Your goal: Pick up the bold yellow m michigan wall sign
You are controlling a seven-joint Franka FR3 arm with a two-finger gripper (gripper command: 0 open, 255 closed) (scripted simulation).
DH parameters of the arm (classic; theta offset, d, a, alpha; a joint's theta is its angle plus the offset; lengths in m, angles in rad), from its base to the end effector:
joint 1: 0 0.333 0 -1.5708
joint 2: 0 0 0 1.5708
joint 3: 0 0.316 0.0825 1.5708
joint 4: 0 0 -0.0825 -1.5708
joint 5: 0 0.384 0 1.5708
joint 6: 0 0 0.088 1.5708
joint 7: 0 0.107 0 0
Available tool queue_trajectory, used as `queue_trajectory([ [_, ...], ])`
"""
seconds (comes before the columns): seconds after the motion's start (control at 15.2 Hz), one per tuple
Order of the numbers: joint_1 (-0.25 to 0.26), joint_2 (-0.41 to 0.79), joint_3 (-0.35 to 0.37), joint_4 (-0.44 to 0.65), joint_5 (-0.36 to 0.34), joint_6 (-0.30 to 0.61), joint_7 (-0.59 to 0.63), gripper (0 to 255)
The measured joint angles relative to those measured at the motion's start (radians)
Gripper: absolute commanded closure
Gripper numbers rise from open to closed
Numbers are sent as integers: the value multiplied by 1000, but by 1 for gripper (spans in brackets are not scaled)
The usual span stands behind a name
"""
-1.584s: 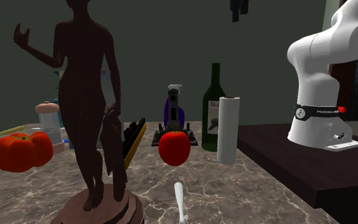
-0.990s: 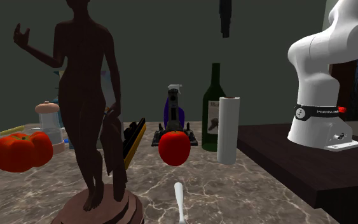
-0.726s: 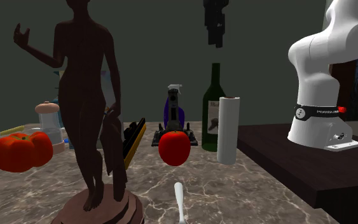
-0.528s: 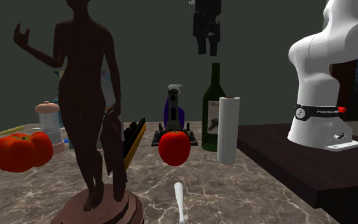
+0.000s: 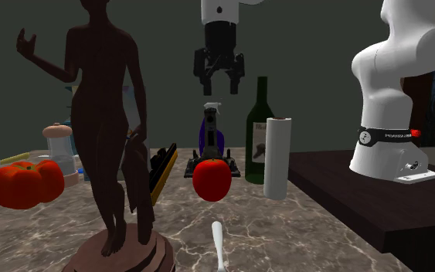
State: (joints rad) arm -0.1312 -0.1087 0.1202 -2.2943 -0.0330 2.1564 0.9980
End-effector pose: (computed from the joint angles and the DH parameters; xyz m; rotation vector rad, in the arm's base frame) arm 0.4939 -0.0063 0.3921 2.7199 -1.4704 -0.0115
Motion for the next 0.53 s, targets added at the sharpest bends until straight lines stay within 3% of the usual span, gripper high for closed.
queue_trajectory([
  [0.53, -18, 300, -25, 188, -47, 134, 275, 0],
])
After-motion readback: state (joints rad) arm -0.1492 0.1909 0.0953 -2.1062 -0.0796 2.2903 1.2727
